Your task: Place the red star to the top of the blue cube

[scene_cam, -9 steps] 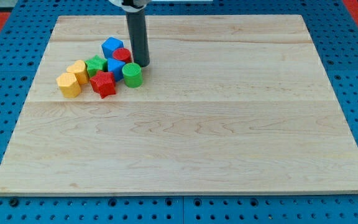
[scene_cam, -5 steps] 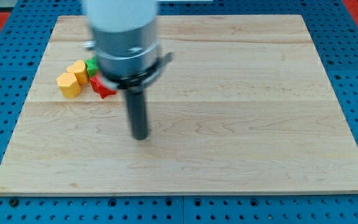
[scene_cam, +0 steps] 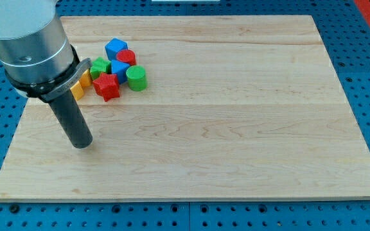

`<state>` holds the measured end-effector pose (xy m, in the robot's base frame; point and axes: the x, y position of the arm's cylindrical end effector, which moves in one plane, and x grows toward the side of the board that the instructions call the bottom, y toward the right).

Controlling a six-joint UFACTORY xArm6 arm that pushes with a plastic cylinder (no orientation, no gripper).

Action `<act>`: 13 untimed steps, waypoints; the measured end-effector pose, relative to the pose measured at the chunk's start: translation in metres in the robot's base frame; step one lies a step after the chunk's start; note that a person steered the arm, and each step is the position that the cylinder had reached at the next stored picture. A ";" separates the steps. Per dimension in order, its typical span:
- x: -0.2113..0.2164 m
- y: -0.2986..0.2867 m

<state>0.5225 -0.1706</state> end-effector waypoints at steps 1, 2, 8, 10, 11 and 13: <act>0.000 0.000; -0.019 -0.015; -0.102 0.046; -0.077 0.123; -0.066 0.148; -0.114 0.197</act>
<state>0.4084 0.0264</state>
